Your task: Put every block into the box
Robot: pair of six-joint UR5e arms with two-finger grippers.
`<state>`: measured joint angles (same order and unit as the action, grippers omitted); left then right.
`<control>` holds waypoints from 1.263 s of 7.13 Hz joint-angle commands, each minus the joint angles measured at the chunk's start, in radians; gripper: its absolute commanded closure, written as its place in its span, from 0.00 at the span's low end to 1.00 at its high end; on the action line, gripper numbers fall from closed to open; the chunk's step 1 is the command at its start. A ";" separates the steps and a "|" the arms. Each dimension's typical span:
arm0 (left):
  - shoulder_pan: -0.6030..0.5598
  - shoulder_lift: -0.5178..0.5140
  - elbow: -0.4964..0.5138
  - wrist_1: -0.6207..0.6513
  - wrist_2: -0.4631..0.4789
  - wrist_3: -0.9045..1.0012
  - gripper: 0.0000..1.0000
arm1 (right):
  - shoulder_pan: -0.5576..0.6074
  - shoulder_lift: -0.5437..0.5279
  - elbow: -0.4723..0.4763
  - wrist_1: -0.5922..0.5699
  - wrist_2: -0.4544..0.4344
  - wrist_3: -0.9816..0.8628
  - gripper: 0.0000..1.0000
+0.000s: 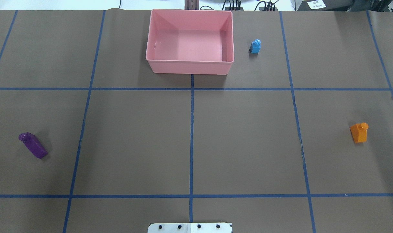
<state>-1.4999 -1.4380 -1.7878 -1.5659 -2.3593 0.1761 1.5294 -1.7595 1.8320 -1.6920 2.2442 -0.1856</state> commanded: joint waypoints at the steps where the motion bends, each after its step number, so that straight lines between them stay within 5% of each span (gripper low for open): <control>1: 0.000 0.005 -0.007 -0.002 0.002 0.009 0.00 | 0.000 0.002 0.000 0.000 0.002 0.000 0.00; 9: 0.004 -0.177 0.048 -0.009 -0.005 -0.067 0.00 | -0.017 0.149 0.006 0.000 0.055 0.015 0.00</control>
<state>-1.4969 -1.6003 -1.7490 -1.5693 -2.3616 0.1358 1.5219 -1.6340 1.8395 -1.6923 2.2863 -0.1795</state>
